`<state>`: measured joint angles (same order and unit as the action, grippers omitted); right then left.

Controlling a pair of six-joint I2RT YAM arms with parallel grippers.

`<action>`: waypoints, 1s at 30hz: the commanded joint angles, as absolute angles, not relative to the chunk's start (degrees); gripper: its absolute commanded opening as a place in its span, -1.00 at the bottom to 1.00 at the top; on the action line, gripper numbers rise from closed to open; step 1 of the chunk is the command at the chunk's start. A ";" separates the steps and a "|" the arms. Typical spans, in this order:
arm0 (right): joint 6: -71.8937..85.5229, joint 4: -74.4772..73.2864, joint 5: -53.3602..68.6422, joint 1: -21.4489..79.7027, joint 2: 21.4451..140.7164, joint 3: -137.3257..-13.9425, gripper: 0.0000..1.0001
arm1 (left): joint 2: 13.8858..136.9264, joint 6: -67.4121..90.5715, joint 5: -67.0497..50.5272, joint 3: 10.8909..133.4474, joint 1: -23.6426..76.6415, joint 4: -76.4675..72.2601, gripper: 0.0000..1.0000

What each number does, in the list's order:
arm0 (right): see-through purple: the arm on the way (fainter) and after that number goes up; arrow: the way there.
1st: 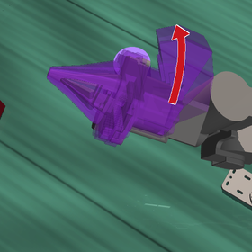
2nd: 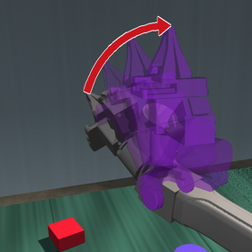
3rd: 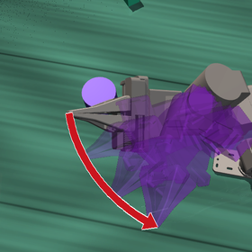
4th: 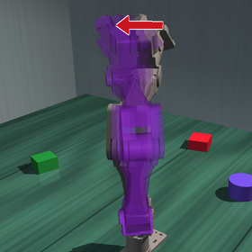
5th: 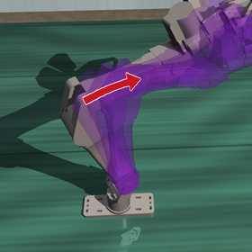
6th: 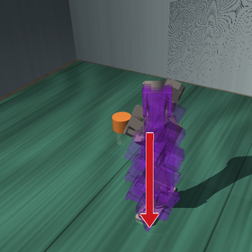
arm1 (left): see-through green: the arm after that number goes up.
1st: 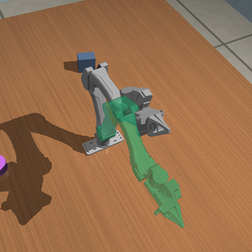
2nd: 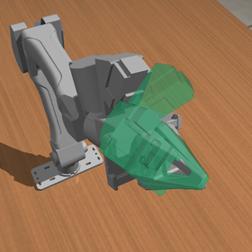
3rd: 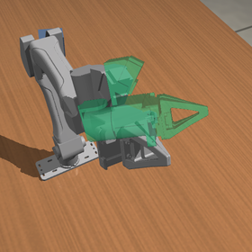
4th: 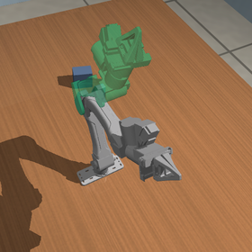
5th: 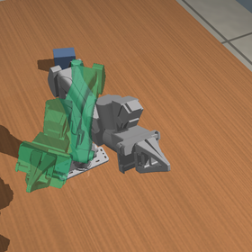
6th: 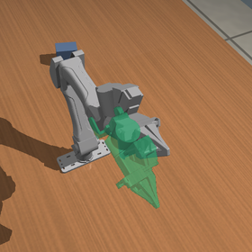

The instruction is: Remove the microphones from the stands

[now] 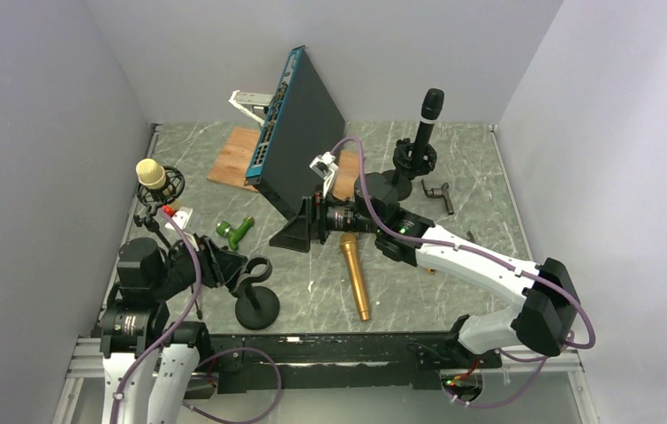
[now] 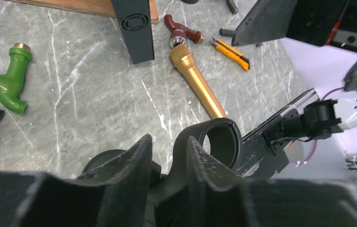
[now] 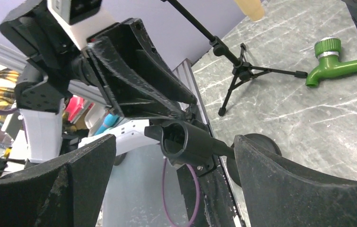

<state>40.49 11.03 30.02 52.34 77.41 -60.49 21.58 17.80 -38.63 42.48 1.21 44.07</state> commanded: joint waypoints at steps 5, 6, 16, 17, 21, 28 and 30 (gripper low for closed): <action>33.79 1.64 22.88 52.34 74.79 -61.74 0.93 | 25.62 17.75 -36.10 53.92 1.30 42.83 0.06; 32.89 0.46 21.11 52.30 74.56 -61.92 0.93 | 26.53 17.30 -35.57 55.51 1.26 42.81 0.08; 31.69 -10.18 9.55 52.26 74.02 -65.17 1.00 | 28.21 15.56 -17.34 68.62 1.27 45.66 0.05; 32.14 -10.08 8.18 52.26 73.50 -65.01 1.00 | 28.08 15.54 -14.24 69.85 1.25 46.68 0.06; 32.12 -5.85 4.86 52.30 69.08 -61.69 1.00 | 27.23 15.04 -2.78 72.93 1.23 48.14 0.11; 28.08 -0.59 6.17 52.30 63.74 -56.52 1.00 | 30.32 16.95 11.38 73.98 1.27 49.04 0.11; 27.41 -2.80 6.94 52.28 64.35 -57.54 1.00 | 32.69 17.19 13.60 74.73 1.30 48.42 0.10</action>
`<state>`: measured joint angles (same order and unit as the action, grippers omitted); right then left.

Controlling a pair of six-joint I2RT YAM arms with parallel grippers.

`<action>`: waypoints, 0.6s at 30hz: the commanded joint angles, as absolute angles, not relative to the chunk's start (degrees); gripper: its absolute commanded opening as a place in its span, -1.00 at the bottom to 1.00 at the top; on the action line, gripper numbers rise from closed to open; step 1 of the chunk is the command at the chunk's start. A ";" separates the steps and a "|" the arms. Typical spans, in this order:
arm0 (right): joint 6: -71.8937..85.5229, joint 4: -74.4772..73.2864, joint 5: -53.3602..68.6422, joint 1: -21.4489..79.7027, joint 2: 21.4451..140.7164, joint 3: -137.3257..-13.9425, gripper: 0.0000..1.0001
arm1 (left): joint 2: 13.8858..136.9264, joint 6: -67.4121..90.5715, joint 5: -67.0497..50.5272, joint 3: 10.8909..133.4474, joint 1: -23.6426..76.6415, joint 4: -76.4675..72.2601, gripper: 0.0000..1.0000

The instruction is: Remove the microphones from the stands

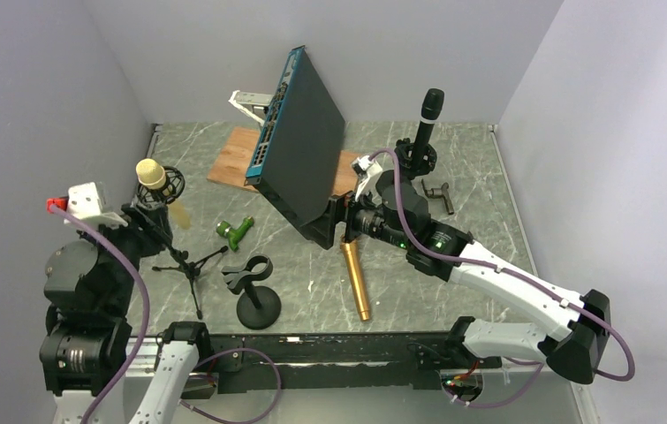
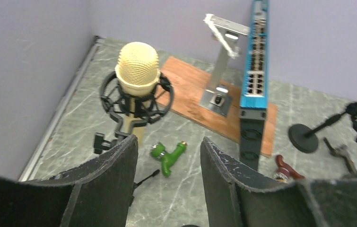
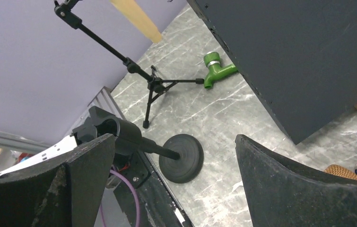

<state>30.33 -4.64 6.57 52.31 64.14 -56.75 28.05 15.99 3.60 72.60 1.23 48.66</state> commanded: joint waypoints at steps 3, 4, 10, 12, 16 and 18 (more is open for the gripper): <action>27.08 -3.80 8.18 52.32 64.77 -57.72 1.00 | 35.85 16.06 15.90 74.27 1.24 44.85 0.10; 27.12 -3.78 8.56 52.33 64.59 -57.48 1.00 | 36.78 15.81 16.51 73.92 1.23 43.55 0.12; 26.49 -3.90 8.44 52.32 62.20 -55.45 1.00 | 42.59 12.34 16.99 73.15 1.28 35.60 0.28; 26.06 -3.97 7.80 52.25 61.43 -54.97 1.00 | 44.60 12.31 18.04 73.84 1.24 34.72 0.35; 25.06 -4.68 7.15 52.32 60.66 -54.81 1.00 | 47.84 12.73 18.50 75.02 1.30 34.05 0.36; 24.61 -4.82 6.83 52.27 60.50 -54.77 1.00 | 48.98 13.29 19.41 75.14 1.30 33.90 0.35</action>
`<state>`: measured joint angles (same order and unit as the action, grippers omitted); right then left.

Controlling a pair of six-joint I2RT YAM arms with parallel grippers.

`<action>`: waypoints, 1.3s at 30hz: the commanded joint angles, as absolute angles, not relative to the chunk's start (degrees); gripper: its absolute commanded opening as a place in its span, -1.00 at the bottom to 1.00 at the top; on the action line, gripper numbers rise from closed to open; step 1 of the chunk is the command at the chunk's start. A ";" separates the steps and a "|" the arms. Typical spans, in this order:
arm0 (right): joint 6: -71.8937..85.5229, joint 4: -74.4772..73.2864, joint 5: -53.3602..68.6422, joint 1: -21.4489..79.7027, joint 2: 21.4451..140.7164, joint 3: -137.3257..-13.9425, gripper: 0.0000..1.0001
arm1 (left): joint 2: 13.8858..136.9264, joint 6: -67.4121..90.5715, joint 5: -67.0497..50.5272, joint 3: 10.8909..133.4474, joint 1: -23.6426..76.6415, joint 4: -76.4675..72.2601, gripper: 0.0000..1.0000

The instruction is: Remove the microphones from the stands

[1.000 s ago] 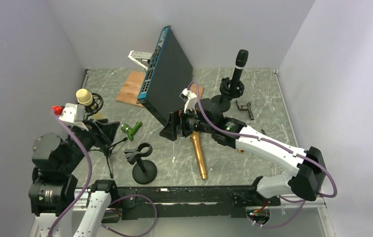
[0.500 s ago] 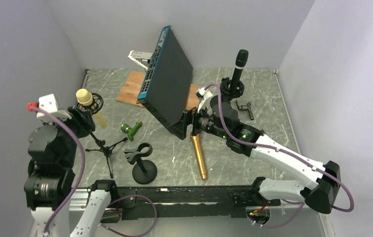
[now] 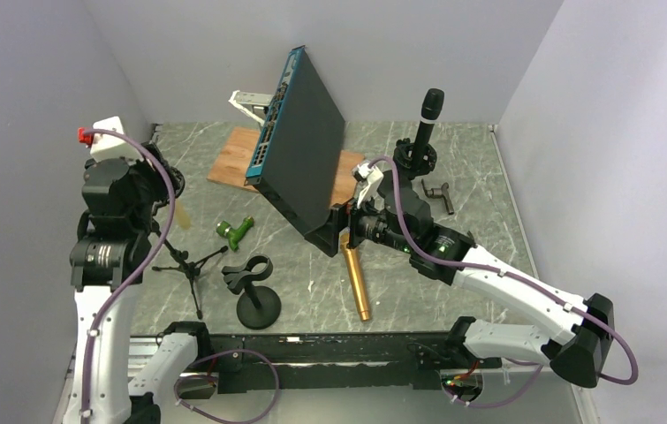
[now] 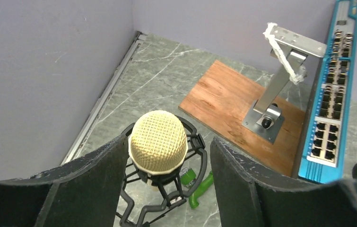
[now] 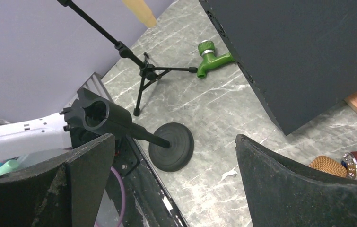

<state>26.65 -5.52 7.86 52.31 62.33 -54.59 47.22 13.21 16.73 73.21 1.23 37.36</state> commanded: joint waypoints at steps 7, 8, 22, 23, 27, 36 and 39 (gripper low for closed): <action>23.82 -5.35 5.84 52.29 60.22 -54.54 1.00 | 50.79 13.59 21.29 73.74 1.28 33.41 0.18; 23.90 -5.44 5.66 52.26 60.22 -54.50 1.00 | 50.87 13.81 21.66 73.39 1.29 33.46 0.16; 24.26 -5.45 5.80 52.30 60.06 -54.14 1.00 | 50.72 14.41 21.95 70.12 1.24 32.55 0.28; 24.28 -5.47 5.72 52.27 60.10 -54.14 1.00 | 51.04 14.41 22.37 70.22 1.25 32.79 0.25; 24.43 -5.55 5.54 52.30 59.88 -54.06 1.00 | 51.48 13.93 23.02 70.06 1.24 32.46 0.17; 24.26 -6.05 5.40 52.25 59.73 -54.84 1.00 | 51.66 14.57 23.05 69.38 1.27 32.76 0.21; 24.42 -5.98 5.69 52.25 60.07 -55.01 1.00 | 51.58 14.69 22.54 68.86 1.31 32.41 0.25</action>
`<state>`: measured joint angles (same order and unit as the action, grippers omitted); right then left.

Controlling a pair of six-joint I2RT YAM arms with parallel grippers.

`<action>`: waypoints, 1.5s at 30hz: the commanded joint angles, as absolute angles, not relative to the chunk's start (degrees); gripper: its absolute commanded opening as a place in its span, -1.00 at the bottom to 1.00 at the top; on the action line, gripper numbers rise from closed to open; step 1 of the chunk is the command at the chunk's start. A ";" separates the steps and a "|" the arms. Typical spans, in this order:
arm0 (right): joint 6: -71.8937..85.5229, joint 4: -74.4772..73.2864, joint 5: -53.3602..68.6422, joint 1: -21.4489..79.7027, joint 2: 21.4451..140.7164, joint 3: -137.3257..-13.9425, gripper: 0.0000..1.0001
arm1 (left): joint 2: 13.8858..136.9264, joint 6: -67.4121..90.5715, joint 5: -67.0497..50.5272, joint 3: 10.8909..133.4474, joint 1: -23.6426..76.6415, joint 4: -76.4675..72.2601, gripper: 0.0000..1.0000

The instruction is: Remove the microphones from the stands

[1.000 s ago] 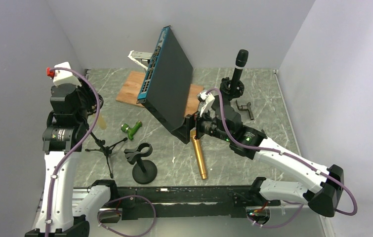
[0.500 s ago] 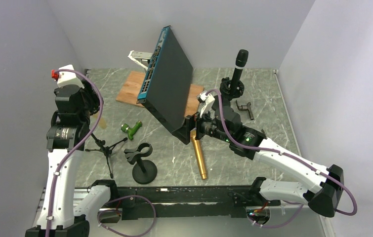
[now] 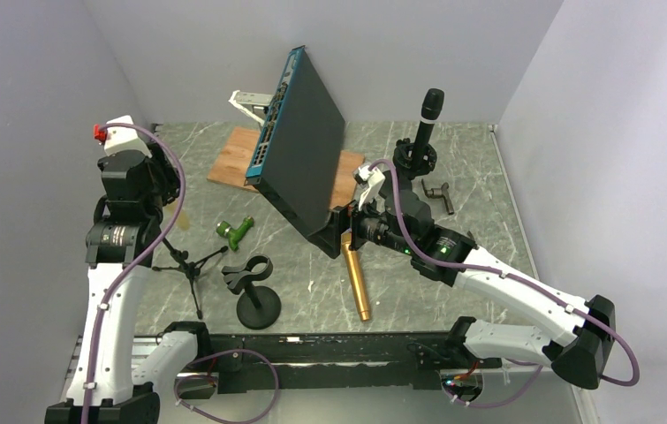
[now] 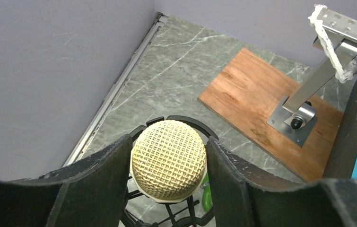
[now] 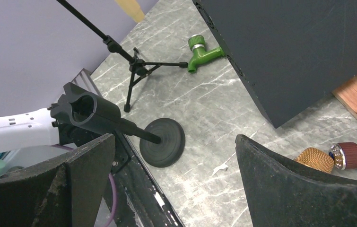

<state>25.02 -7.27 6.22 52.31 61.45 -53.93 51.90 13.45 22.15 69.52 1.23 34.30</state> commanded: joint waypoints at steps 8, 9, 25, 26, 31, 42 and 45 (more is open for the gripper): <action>24.52 -6.24 5.97 52.25 60.92 -55.62 1.00 | 51.85 13.59 22.28 68.52 1.23 31.66 -0.06; 24.46 -6.28 5.98 52.29 60.99 -55.63 1.00 | 51.79 13.34 22.25 68.57 1.25 31.47 -0.13; 24.44 -6.37 5.54 52.28 61.36 -55.63 1.00 | 51.77 12.54 19.89 78.94 1.31 32.47 -1.00; 24.43 -6.41 5.58 52.36 61.36 -55.63 1.00 | 51.84 12.65 19.80 80.30 1.29 32.78 -1.00; 24.35 -7.02 5.22 52.30 61.27 -55.76 1.00 | 50.01 13.74 18.90 87.44 1.30 33.33 -1.00; 24.99 -6.58 5.69 52.29 62.41 -55.96 1.00 | 38.44 16.37 13.31 92.81 1.24 26.69 -1.00; 25.36 -6.46 6.01 52.30 62.77 -55.98 1.00 | 36.39 18.85 7.00 91.50 1.24 24.78 -1.00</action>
<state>25.06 -7.51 6.02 52.31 62.39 -53.93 37.45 14.98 15.57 92.07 1.21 29.78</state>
